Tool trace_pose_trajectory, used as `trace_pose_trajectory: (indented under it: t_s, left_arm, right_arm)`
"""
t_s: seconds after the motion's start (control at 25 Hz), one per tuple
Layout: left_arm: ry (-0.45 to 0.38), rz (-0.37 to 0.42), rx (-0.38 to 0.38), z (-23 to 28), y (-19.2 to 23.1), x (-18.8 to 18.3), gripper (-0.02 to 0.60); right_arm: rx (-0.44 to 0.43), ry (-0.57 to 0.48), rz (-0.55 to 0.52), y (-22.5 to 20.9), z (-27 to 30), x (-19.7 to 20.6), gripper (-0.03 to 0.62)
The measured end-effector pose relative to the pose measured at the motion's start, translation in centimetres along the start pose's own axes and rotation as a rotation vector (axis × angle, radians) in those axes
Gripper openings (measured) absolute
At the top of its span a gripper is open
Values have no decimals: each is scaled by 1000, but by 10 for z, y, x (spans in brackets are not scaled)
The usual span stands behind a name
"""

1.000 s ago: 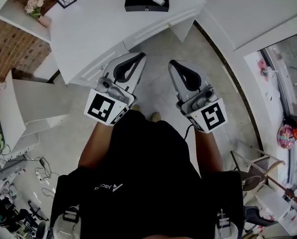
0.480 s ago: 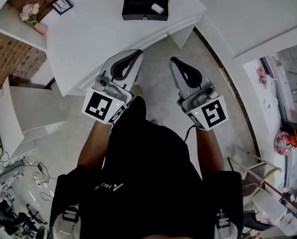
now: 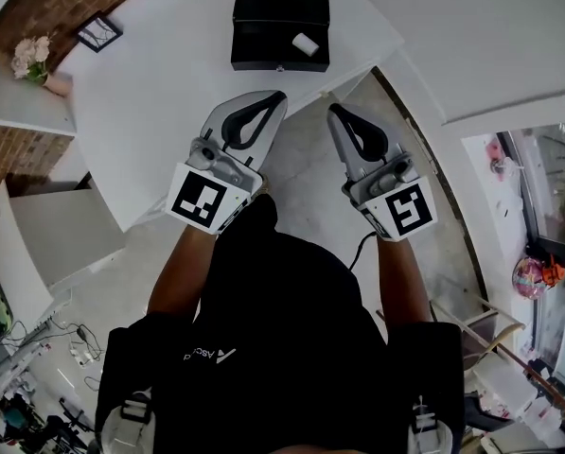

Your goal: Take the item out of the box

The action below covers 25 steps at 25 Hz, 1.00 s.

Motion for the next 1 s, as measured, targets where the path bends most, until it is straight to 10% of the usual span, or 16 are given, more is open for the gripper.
trace_pose_trajectory:
  t_s: [1.0]
  left_arm:
    - [45,-65,49,96,145,43,-2]
  right_arm:
    - [32,517,-6,-121,188,87,62]
Point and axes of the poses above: the fingertips, and each gripper's own axes: z forward along the fingers, y to its left, x out of its underside, the point moved 4 cm from there along -z, backward along the fingers, and after that the axes turned 14 degrees about y, right-handed, at the moved point
